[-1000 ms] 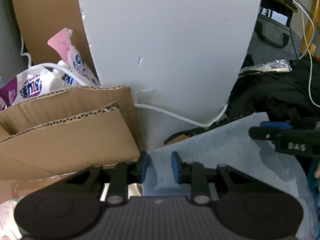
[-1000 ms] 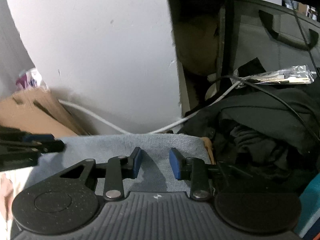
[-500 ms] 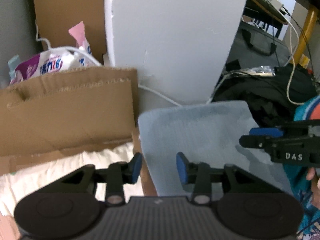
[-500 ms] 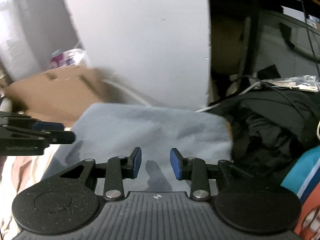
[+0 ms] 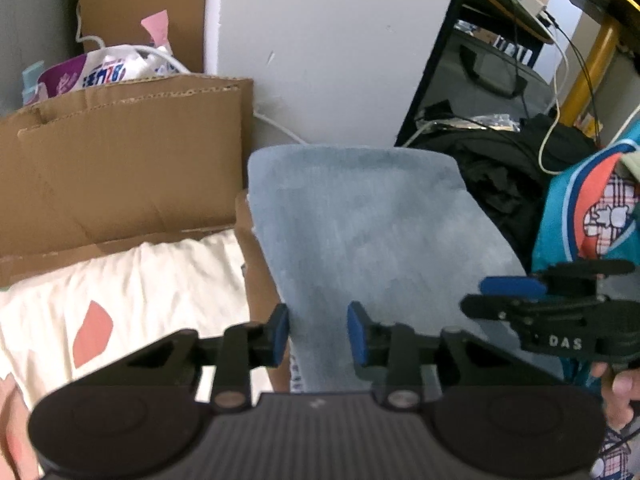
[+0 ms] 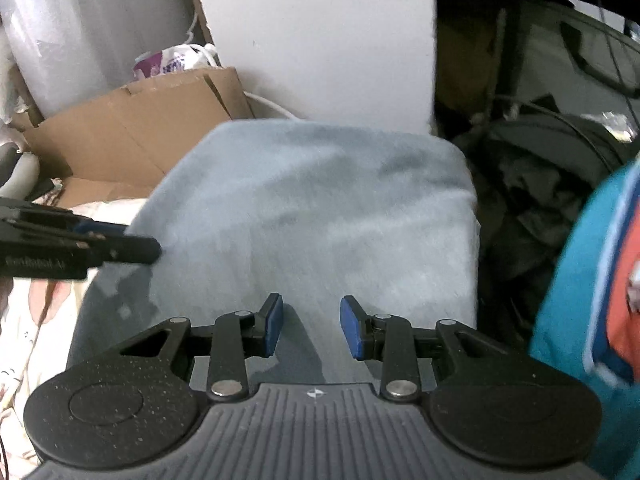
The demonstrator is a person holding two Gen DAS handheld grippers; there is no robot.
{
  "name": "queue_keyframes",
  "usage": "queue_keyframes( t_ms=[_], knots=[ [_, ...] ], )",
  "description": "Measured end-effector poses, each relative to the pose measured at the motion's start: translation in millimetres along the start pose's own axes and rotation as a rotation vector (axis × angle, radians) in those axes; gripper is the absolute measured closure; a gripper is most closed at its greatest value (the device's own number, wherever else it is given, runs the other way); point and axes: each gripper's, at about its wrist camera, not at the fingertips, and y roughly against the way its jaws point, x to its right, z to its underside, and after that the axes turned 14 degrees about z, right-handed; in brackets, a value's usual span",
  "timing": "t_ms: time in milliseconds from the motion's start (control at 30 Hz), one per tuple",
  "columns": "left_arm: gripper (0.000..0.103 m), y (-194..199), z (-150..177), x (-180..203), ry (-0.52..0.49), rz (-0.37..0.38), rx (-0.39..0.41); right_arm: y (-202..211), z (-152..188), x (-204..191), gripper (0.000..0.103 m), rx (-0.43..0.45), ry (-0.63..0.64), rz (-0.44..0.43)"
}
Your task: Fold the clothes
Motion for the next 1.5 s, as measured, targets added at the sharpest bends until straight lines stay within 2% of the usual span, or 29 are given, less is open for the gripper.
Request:
queue_keyframes(
  t_ms=[200,433,633,767,833,900,967,1033,1100,1333,1500],
  knots=[
    [0.071,6,14,7,-0.023,-0.002,-0.006,10,20,11,0.064,0.002,-0.005,0.022],
    [0.071,16,33,14,0.018,0.013,-0.001,26,42,17,0.064,0.023,-0.030,0.053],
    [0.073,27,51,15,0.044,0.046,-0.036,43,64,22,0.064,0.027,-0.050,0.075],
    [0.075,36,63,11,0.089,0.062,-0.037,57,77,33,0.063,0.060,-0.164,0.083],
    [0.074,43,65,12,0.091,0.050,-0.019,65,86,36,0.055,0.098,-0.251,0.073],
    [0.067,48,66,14,0.086,0.037,-0.002,72,96,37,0.048,0.134,-0.313,0.060],
    [0.056,52,64,15,0.070,0.032,0.013,75,105,36,0.040,0.163,-0.358,0.052],
    [0.051,54,61,14,0.063,0.029,0.023,78,114,35,0.030,0.184,-0.411,0.053],
    [0.046,54,56,12,0.063,0.018,0.030,78,121,34,0.025,0.194,-0.468,0.053],
    [0.033,43,47,12,0.087,0.039,0.043,61,136,41,0.024,0.168,-0.737,-0.027],
    [0.038,25,49,7,0.148,0.048,0.018,55,143,45,0.025,0.173,-0.887,-0.050]
  ],
)
